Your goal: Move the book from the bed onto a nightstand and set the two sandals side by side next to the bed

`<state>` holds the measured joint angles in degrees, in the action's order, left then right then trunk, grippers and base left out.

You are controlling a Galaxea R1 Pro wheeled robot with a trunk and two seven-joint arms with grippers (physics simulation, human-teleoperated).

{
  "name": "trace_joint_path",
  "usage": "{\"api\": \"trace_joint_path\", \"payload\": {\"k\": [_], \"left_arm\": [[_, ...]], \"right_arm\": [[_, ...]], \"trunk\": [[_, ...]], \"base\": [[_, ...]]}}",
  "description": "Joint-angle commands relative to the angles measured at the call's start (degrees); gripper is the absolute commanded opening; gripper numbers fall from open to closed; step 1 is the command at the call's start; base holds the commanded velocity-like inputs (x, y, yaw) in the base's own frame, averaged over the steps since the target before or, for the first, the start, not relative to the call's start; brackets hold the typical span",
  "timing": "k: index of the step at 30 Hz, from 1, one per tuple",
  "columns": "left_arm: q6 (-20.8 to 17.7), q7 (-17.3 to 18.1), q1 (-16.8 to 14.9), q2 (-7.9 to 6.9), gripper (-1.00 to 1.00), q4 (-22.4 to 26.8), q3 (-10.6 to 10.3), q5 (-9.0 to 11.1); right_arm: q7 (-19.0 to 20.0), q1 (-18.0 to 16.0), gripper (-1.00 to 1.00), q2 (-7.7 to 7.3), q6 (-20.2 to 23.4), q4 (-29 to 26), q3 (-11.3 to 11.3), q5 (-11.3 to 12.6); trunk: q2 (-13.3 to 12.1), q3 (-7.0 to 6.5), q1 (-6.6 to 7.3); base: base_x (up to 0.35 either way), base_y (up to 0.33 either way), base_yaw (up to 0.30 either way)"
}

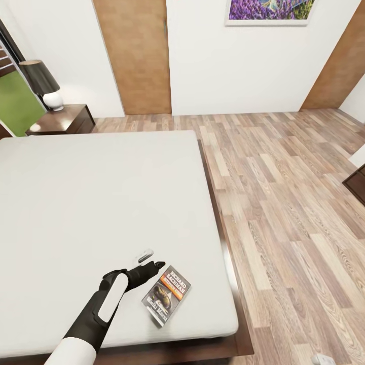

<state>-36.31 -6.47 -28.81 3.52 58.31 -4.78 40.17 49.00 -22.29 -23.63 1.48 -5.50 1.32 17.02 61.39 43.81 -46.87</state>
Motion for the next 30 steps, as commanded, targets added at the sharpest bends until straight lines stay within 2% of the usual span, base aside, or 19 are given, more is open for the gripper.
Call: {"api": "trace_joint_path", "payload": {"k": [1,30], "left_arm": [[-0.21,-0.56,-0.02,0.00,1.00,0.07,-0.05,0.62],[-0.24,-0.56,-0.02,0.00,1.00,0.06,-0.01,0.62]], "right_arm": [[0.22,-0.03,1.00,-0.01,0.17,0.02,0.12,0.11],[0.22,-0.04,1.00,-0.01,0.17,0.03,0.13,0.12]], "trunk": [[0.45,0.23,-0.23],[12.08,5.43,-6.60]], "base": [[0.000,0.000,0.000],[0.000,0.000,0.000]]}}
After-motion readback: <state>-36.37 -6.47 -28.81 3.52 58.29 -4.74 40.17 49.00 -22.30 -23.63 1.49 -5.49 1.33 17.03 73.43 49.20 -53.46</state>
